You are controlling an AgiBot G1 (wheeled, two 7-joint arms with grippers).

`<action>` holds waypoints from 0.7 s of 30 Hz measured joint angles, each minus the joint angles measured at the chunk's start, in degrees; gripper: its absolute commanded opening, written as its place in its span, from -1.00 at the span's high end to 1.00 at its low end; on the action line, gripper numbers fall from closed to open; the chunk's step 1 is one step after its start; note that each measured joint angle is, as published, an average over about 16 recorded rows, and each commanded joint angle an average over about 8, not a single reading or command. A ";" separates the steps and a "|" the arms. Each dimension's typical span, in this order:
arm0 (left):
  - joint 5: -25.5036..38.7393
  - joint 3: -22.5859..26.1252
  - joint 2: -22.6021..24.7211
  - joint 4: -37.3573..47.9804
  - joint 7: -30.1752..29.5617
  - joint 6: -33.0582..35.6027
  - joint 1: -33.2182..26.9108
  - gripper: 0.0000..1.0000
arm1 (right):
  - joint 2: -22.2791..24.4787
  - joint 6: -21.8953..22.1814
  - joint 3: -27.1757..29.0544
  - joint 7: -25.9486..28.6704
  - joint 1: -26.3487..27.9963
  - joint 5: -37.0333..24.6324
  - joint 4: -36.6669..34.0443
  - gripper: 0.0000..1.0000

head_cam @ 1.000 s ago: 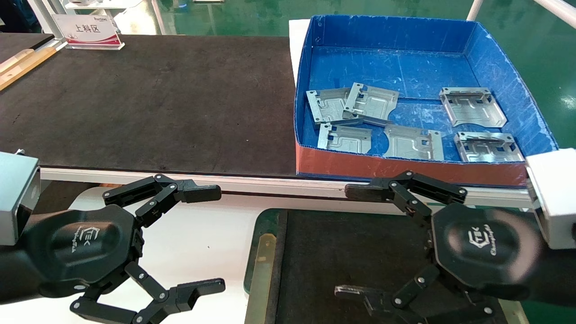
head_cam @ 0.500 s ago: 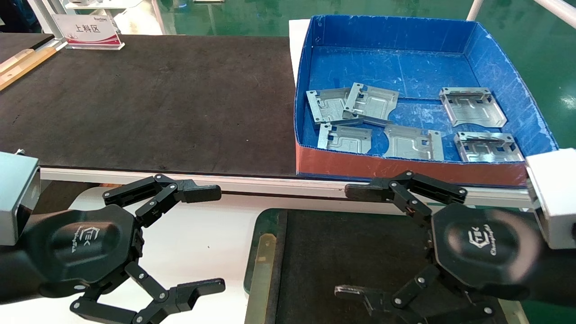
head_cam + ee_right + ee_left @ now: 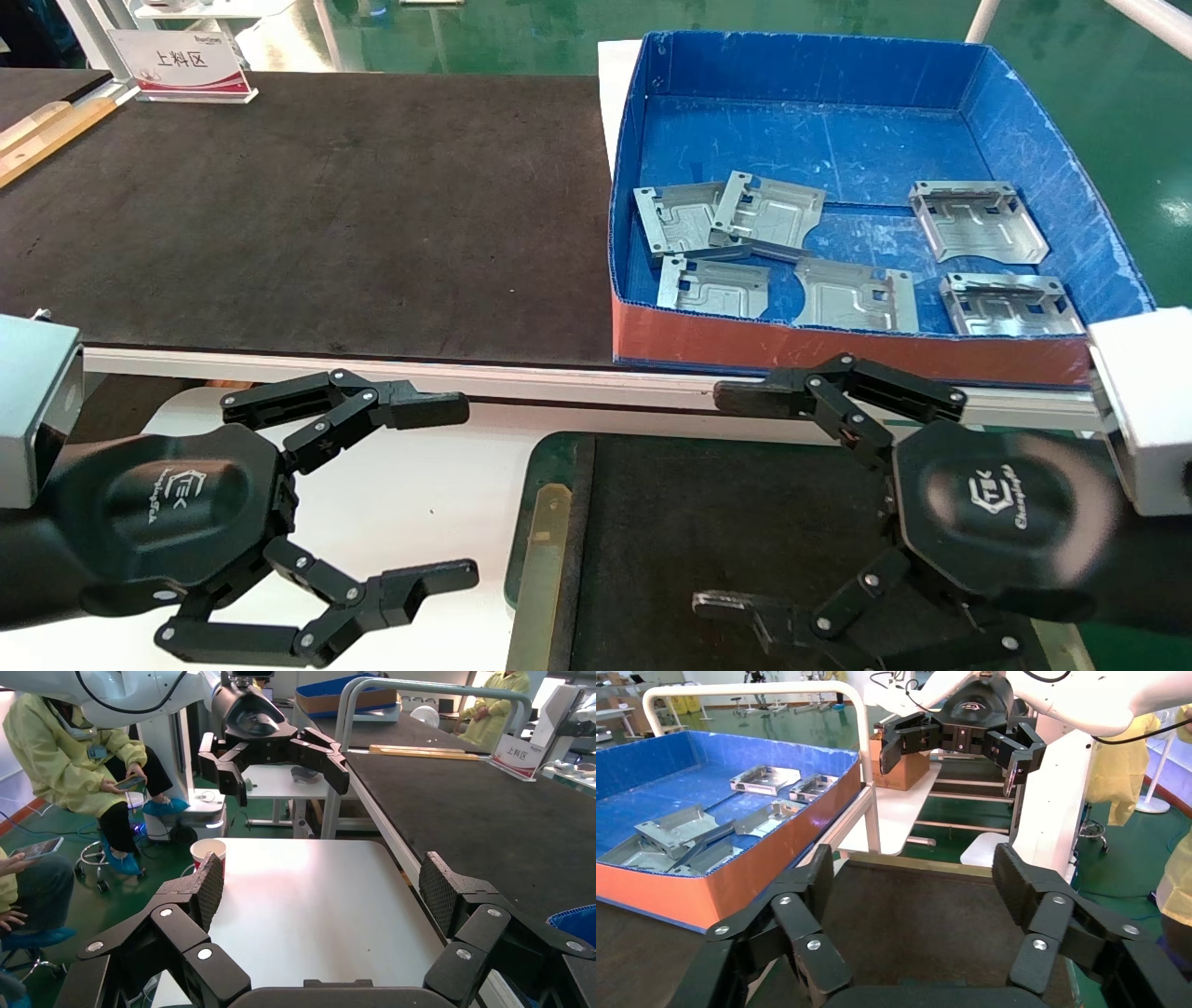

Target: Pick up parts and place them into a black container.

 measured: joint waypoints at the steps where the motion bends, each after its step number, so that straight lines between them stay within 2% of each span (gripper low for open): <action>1: 0.00 0.00 0.00 0.00 0.00 0.00 0.00 1.00 | 0.00 0.00 0.00 0.00 0.00 0.00 0.00 -1.00; 21: 0.00 0.00 0.00 0.00 0.00 0.00 0.00 1.00 | 0.00 0.00 0.00 0.00 0.00 0.00 0.00 -1.00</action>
